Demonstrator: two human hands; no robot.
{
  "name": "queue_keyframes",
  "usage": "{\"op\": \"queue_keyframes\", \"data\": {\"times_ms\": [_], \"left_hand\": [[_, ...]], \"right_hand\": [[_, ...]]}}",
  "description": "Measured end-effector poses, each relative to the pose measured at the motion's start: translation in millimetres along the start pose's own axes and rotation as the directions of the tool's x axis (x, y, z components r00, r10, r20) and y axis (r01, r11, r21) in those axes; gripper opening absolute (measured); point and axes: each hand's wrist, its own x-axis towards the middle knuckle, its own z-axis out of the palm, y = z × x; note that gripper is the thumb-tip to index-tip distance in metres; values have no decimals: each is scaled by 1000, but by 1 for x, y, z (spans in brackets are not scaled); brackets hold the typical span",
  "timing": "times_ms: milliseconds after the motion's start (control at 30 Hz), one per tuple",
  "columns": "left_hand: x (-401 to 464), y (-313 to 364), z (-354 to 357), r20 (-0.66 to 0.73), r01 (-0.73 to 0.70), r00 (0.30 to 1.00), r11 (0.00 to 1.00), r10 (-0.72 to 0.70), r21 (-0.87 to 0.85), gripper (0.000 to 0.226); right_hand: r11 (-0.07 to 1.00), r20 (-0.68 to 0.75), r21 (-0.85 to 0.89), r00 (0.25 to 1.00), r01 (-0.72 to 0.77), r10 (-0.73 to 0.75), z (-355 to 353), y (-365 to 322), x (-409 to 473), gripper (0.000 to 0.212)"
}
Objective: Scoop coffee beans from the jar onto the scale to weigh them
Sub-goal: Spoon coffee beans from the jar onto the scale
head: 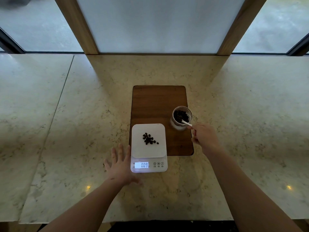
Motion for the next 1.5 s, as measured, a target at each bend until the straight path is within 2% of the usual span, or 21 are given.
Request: {"op": "queue_keyframes", "data": {"times_ms": [467,767,1500], "left_hand": [[-5,1,-3,6,-13,1000,1000,13,-10,158],[-2,0,-1,8,-9,1000,1000,8,5,160],[-2,0,-2,24,-6,1000,1000,6,-10,160]], "right_hand": [[985,59,148,995,-89,81,-1,7,3,23],[971,39,217,994,-105,99,0,13,3,25],[962,31,250,994,-107,103,-1,14,4,28]]}}
